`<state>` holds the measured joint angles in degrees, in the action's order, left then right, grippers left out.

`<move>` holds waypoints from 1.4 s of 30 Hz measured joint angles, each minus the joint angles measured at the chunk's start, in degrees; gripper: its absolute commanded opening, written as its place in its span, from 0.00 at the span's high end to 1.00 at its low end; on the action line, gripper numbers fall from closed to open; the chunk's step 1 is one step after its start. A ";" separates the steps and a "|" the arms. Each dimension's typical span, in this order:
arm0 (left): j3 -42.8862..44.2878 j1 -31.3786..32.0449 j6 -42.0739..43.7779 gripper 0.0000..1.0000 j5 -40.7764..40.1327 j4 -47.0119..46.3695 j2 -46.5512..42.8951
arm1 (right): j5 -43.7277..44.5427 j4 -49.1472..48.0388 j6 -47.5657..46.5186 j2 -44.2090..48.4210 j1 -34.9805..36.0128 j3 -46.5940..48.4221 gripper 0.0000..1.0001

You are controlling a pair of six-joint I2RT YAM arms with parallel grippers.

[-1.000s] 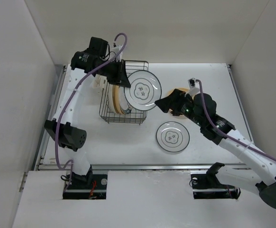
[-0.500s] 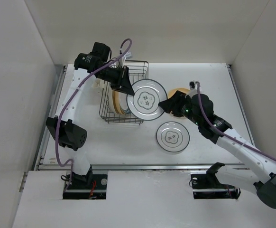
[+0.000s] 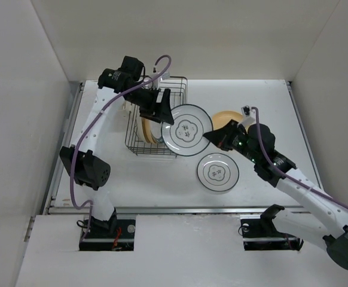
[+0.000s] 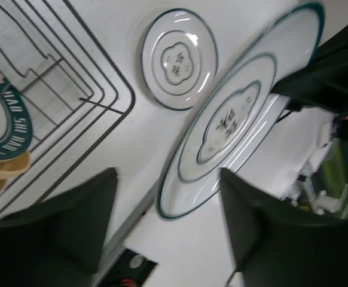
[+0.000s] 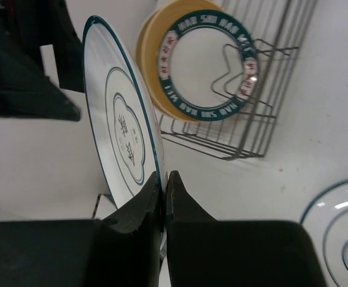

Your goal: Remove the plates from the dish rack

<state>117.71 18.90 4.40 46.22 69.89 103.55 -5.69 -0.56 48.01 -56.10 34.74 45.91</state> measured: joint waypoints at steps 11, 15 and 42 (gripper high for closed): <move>2.21 1.49 -4.50 0.00 -27.17 -1.81 -0.44 | 20.81 26.29 15.98 15.28 -0.17 -5.11 1.00; 2.56 1.29 -4.98 0.00 -37.88 -2.47 -0.57 | 23.74 33.59 21.81 17.40 -0.17 -10.47 1.00; 3.19 1.25 -4.35 0.00 -54.71 -2.82 -0.55 | 24.55 41.31 26.69 -4.72 -0.17 -7.37 0.25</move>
<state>120.90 20.14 0.05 -8.49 67.07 103.00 18.85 40.75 74.70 -60.82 34.57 38.54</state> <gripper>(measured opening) 0.997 0.739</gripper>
